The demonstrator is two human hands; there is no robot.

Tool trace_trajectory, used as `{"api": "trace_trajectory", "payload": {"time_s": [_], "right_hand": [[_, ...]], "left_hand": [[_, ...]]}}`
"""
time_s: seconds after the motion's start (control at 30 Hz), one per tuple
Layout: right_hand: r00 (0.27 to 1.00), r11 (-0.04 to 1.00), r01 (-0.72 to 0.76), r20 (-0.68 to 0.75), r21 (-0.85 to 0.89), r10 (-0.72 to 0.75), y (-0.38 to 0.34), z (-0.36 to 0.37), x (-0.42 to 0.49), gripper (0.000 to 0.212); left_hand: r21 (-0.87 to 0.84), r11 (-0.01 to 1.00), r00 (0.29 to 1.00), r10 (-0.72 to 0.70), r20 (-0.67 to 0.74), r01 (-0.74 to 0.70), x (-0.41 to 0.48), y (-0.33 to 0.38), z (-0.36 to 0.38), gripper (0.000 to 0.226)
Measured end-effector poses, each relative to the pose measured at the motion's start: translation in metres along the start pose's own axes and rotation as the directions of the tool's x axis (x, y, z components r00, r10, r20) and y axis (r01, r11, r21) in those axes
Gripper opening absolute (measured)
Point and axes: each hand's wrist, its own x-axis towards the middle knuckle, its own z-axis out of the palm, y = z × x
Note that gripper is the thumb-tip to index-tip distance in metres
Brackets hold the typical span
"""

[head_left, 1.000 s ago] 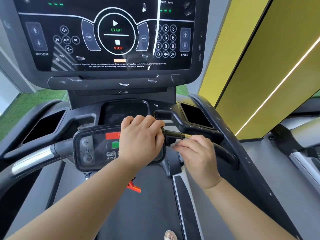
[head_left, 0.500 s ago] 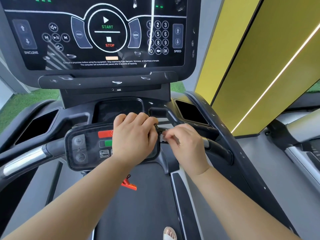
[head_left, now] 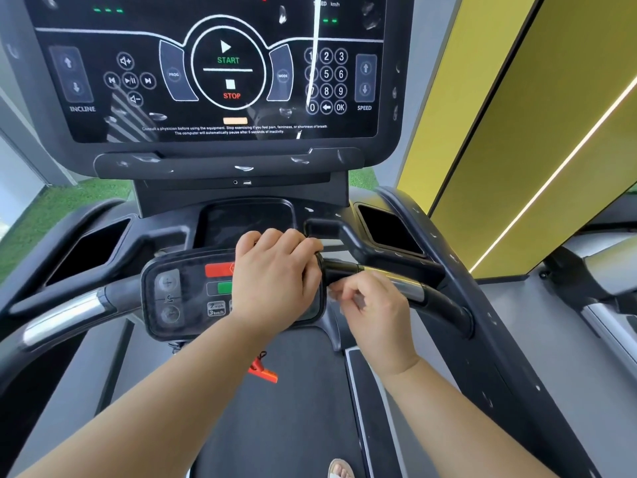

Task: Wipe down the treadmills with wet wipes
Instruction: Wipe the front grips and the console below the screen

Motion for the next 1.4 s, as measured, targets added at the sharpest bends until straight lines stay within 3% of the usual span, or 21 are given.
{"api": "trace_trajectory", "payload": {"time_s": [0.2, 0.33, 0.47, 0.63, 0.8, 0.93, 1.07, 1.17, 1.4], "right_hand": [[0.983, 0.977, -0.178, -0.034, 0.114, 0.183, -0.01, -0.005, 0.019, 0.028], [0.951, 0.96, -0.272, 0.171, 0.066, 0.257, -0.007, -0.008, 0.048, 0.012], [0.865, 0.926, -0.373, 0.381, 0.055, 0.326, 0.002, -0.015, 0.065, 0.016], [0.759, 0.834, -0.551, 0.412, -0.005, 0.504, 0.028, -0.033, 0.071, 0.012], [0.79, 0.899, -0.432, 0.454, -0.065, 0.413, 0.011, -0.015, 0.077, 0.011], [0.66, 0.914, -0.387, 0.656, -0.122, 0.367, 0.015, -0.019, 0.096, 0.015], [0.577, 0.888, -0.43, 0.708, -0.162, 0.408, 0.037, -0.036, 0.098, 0.011], [0.586, 0.843, -0.519, 0.66, -0.139, 0.47, 0.049, -0.047, 0.086, 0.014], [0.694, 0.886, -0.46, 0.599, -0.057, 0.399, 0.031, -0.042, 0.069, 0.019]], "left_hand": [[0.004, 1.0, 1.0, -0.009, 0.021, 0.009, 0.0, 0.0, 0.0, 0.033], [0.015, 1.0, 1.0, -0.012, 0.026, 0.012, 0.0, 0.001, 0.0, 0.033], [0.009, 1.0, 0.999, -0.016, 0.035, 0.016, 0.001, 0.001, -0.002, 0.032], [0.019, 1.0, 0.999, -0.022, 0.04, 0.022, 0.001, 0.002, -0.003, 0.032], [0.021, 0.999, 0.998, -0.045, 0.038, 0.044, 0.003, 0.005, -0.004, 0.034], [0.073, 0.994, 0.986, -0.089, 0.141, 0.08, 0.011, 0.012, -0.009, 0.04], [0.084, 0.994, 0.976, 0.046, 0.214, -0.065, 0.017, 0.027, -0.002, 0.041], [0.091, 0.991, 0.972, 0.076, 0.224, -0.099, 0.016, 0.034, 0.004, 0.041], [0.059, 0.988, 0.967, 0.126, 0.223, -0.143, 0.026, 0.045, 0.012, 0.043]]}}
